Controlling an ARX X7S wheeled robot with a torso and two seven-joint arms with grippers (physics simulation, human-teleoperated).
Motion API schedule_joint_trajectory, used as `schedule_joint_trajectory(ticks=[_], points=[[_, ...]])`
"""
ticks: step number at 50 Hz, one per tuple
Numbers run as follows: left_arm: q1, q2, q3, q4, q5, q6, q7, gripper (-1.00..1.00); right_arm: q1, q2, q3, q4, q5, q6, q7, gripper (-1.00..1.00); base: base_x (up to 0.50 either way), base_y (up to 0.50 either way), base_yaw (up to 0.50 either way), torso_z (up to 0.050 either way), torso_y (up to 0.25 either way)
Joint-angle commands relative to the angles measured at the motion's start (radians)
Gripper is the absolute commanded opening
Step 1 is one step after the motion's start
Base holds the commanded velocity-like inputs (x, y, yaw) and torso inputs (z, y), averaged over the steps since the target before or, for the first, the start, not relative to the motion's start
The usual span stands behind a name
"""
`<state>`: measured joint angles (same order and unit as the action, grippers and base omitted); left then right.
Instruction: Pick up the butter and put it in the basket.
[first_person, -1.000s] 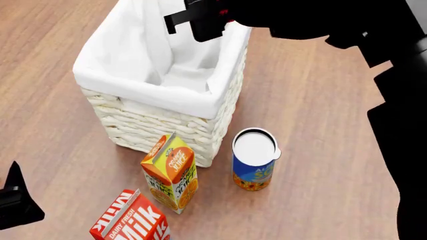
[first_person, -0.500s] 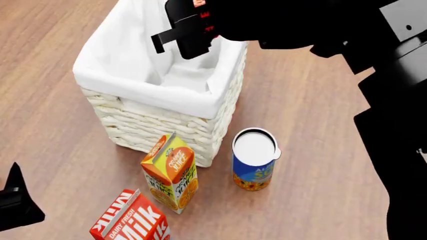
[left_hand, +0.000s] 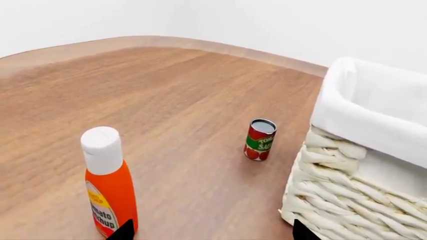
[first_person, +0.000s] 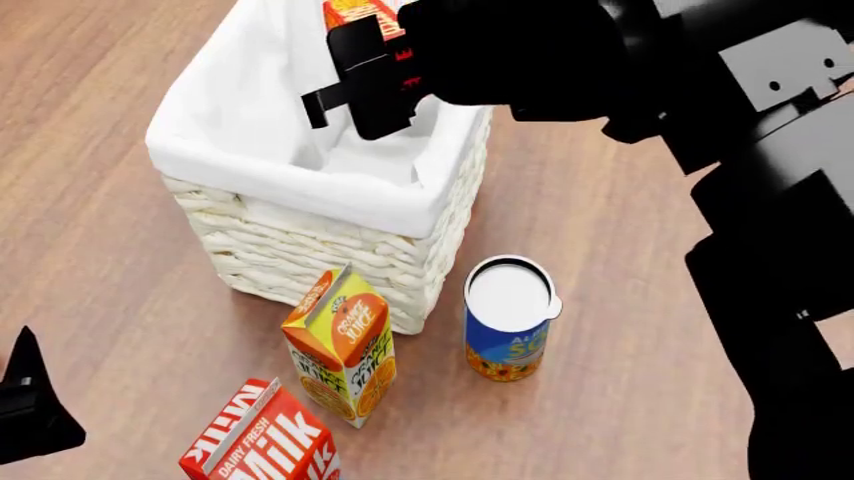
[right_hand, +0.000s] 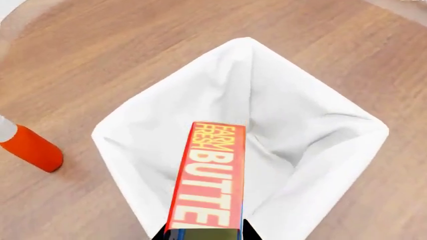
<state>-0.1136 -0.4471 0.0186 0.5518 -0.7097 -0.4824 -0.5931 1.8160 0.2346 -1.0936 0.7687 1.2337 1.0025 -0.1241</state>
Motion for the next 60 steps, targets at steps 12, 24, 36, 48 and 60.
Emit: schedule_joint_trajectory(ticks=[12, 24, 36, 48, 60], points=[[0.006, 0.057, -0.077, 0.021, 0.017, -0.035, 0.063, 1.0, 0.006, -0.041, 0.042, 0.043, -0.041, -0.008, -0.088, -1.0, 0.0, 0.0, 0.0, 0.001, 0.002], [0.005, 0.055, -0.075, 0.022, 0.013, -0.036, 0.058, 1.0, 0.0, -0.054, 0.029, 0.068, -0.043, -0.003, -0.127, -1.0, 0.0, 0.0, 0.0, 0.001, 0.001], [0.01, 0.049, -0.085, 0.034, -0.005, -0.042, 0.05, 1.0, 0.002, -0.085, 0.011, 0.12, -0.092, -0.101, -0.194, -1.0, 0.0, 0.0, 0.0, 0.0, 0.001], [0.016, 0.046, -0.083, 0.042, -0.008, -0.041, 0.046, 1.0, -0.008, -0.067, 0.024, 0.092, -0.082, -0.111, -0.178, -1.0, 0.0, 0.0, 0.0, 0.001, 0.002], [0.014, 0.044, -0.083, 0.038, -0.016, -0.037, 0.048, 1.0, 0.0, -0.077, 0.029, 0.112, -0.105, -0.17, -0.172, 1.0, 0.0, 0.0, 0.0, 0.0, 0.001]])
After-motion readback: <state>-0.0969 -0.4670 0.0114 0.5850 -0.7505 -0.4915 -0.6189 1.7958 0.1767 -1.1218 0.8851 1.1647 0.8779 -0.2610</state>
